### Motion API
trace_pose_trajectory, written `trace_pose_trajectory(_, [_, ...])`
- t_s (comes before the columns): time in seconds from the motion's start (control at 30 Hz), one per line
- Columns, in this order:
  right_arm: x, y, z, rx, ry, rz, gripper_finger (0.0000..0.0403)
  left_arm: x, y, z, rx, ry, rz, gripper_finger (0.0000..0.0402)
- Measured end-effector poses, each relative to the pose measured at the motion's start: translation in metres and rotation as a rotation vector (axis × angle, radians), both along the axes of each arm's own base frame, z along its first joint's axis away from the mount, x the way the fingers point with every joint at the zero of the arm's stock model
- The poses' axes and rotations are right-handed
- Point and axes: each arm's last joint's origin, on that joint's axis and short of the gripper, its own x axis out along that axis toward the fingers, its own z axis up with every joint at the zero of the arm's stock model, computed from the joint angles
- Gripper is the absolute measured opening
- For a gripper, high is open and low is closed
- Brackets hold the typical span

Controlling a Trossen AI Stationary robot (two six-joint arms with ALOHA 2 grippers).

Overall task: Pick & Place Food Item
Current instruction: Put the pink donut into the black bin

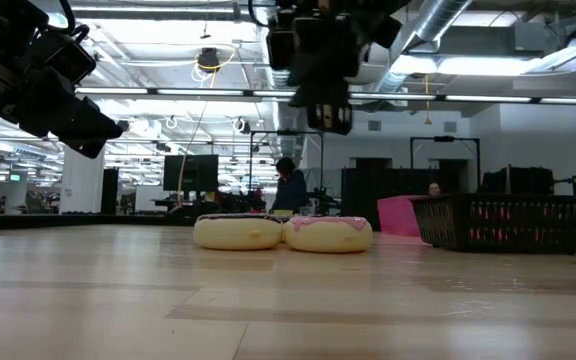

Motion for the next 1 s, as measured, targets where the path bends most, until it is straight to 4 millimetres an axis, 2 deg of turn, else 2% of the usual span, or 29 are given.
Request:
trace_pose_trajectory(0.13, [-0.011, 0.011, -0.02, 0.09, 0.078, 0.072, 0.0083, 0.0, 0.0, 0.0, 0.0, -0.001, 0.0, 0.0068])
trace_pose_trajectory(0.3, [-0.023, 0.031, -0.036, 0.058, 0.194, 0.084, 0.0083, 0.0, 0.0, 0.0, 0.0, -0.001, 0.0, 0.0068])
trace_pose_trajectory(0.47, [-0.028, 0.054, -0.039, -0.135, 0.273, -0.014, 0.0083, 0.0, 0.0, 0.0, 0.0, -0.002, 0.0, 0.0068])
trace_pose_trajectory(0.63, [-0.03, 0.075, -0.027, -0.452, 0.299, -0.197, 0.0083, 0.0, 0.0, 0.0, 0.0, -0.002, 0.0, 0.0068])
trace_pose_trajectory(0.77, [-0.024, 0.092, -0.027, -0.6, 0.388, -0.29, 0.0083, 0.0, 0.0, 0.0, 0.0, -0.002, -0.001, 0.0068])
trace_pose_trajectory(1.0, [0.013, 0.13, -0.046, -0.745, 0.428, -0.279, 0.0083, 0.0, 0.0, 0.001, -0.002, -0.015, 0.0, 0.0068])
